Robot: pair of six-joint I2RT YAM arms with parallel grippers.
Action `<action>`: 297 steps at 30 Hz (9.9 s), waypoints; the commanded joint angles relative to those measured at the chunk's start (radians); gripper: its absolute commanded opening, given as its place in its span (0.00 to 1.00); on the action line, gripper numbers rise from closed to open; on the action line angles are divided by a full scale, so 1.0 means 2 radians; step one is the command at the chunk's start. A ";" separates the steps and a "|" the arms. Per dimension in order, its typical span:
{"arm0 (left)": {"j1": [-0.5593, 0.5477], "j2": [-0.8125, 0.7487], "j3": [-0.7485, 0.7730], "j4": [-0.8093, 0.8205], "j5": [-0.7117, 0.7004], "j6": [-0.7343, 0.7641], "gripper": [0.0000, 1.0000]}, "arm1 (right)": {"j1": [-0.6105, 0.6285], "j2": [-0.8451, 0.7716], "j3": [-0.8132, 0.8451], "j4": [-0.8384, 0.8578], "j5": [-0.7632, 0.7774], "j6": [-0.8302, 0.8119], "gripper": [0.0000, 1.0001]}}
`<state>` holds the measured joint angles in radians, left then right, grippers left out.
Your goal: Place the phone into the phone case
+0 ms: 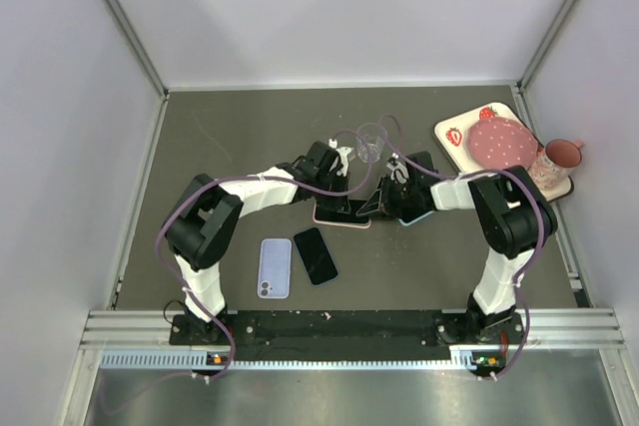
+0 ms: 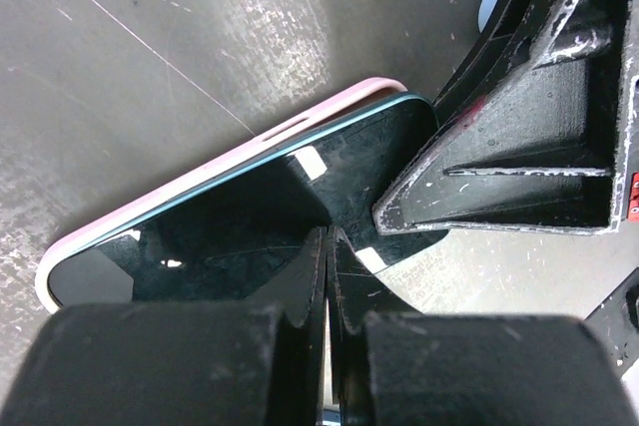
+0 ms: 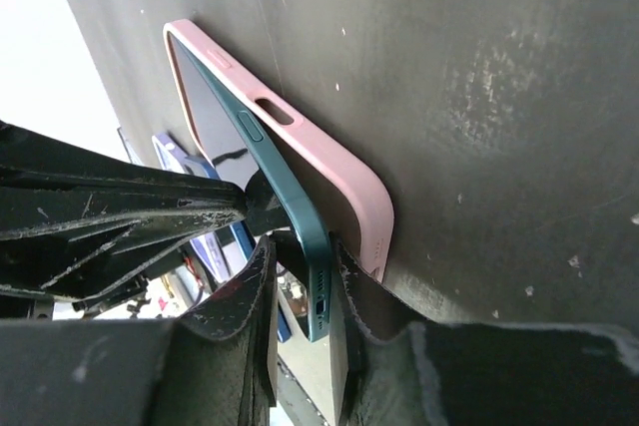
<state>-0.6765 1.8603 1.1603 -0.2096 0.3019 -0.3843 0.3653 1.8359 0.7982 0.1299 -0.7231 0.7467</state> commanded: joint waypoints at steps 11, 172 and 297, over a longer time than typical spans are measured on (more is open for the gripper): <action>-0.003 0.045 -0.009 -0.033 -0.017 -0.003 0.00 | 0.037 -0.002 0.020 -0.168 0.144 -0.083 0.50; -0.011 0.006 -0.043 -0.079 -0.099 0.018 0.00 | 0.006 0.033 0.089 -0.166 0.181 -0.113 0.14; 0.114 0.063 -0.092 0.333 0.175 -0.223 0.12 | 0.015 -0.053 0.103 -0.092 0.251 -0.108 0.32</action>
<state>-0.3809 1.9453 0.9028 0.3393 0.6441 -0.7963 0.4019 1.7374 0.9703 -0.1684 -0.1734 0.5014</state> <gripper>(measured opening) 0.134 0.310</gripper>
